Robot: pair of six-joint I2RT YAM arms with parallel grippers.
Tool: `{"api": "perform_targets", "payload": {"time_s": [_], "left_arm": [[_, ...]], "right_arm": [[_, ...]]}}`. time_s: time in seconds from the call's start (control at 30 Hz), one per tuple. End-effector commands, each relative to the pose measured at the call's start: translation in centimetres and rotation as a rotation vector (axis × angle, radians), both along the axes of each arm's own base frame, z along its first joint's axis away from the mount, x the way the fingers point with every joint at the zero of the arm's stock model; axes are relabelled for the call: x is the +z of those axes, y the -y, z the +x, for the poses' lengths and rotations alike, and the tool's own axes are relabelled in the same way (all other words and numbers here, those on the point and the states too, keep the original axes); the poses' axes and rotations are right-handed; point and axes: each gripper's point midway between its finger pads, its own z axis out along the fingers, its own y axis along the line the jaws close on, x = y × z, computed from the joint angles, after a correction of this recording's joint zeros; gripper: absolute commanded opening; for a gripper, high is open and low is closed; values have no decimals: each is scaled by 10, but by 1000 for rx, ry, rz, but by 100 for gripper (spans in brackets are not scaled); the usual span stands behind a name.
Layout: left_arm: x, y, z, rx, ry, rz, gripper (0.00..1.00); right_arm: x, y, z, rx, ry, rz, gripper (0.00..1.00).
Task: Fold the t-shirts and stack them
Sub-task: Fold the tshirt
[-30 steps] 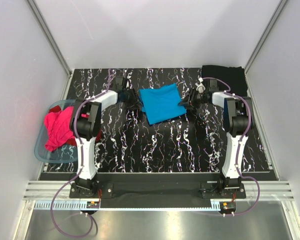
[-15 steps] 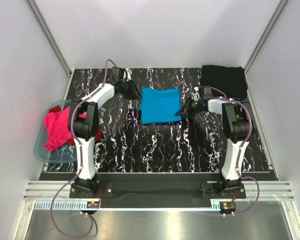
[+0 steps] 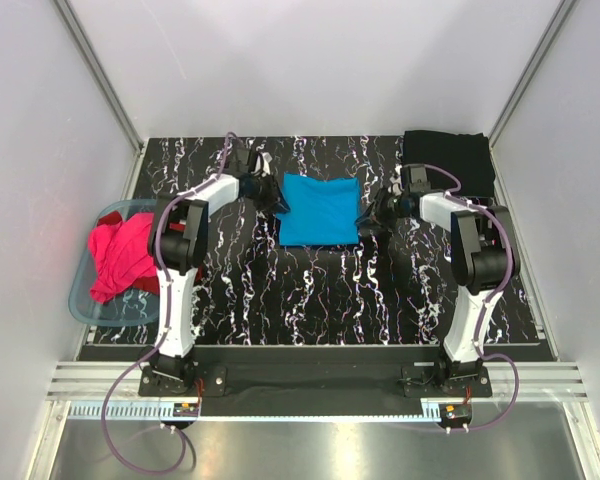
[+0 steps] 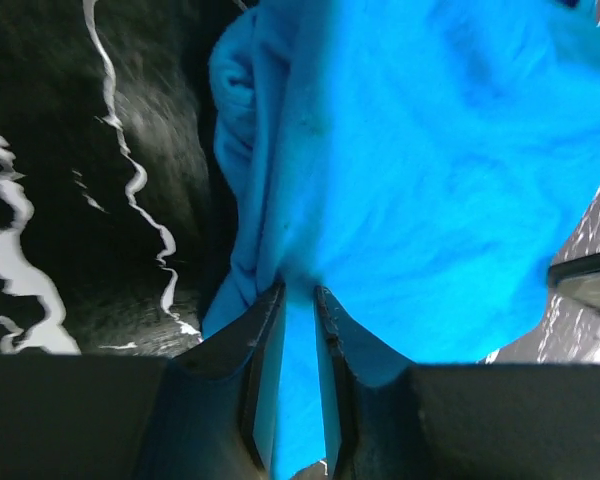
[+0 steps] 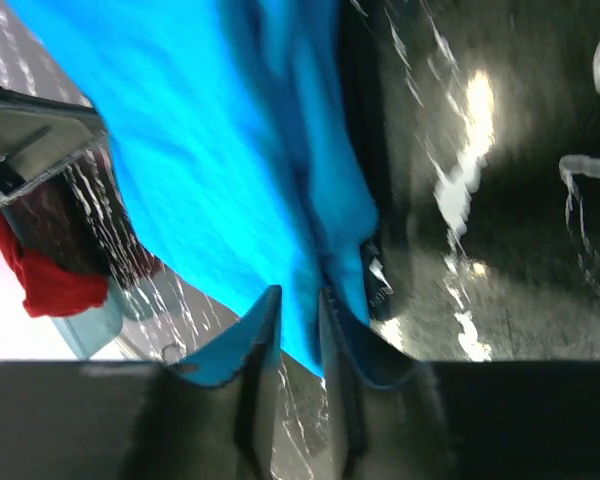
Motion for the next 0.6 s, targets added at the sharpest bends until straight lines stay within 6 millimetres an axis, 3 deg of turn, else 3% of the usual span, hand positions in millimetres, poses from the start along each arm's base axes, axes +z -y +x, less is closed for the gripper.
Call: {"api": "perform_targets", "payload": {"time_s": [0.0,0.1,0.23,0.37,0.53,0.57], "left_arm": [[48,4,27,2,124,-32,26],[79,13,39,-1,177,-85,28],[88,18,51,2,200,-104,29],[79,22,65,6,196,-118,29],[60,28,80,-7,193,-133,29],[57,27,83,-7,193,-136,29]], "right_arm": [[51,1,31,32,173,-26,24],[63,-6,42,66,212,1,20],[66,-13,55,95,230,30,19],[74,-16,80,114,287,28,19],[61,-23,103,136,293,47,19],[67,-24,112,135,314,49,18]]}}
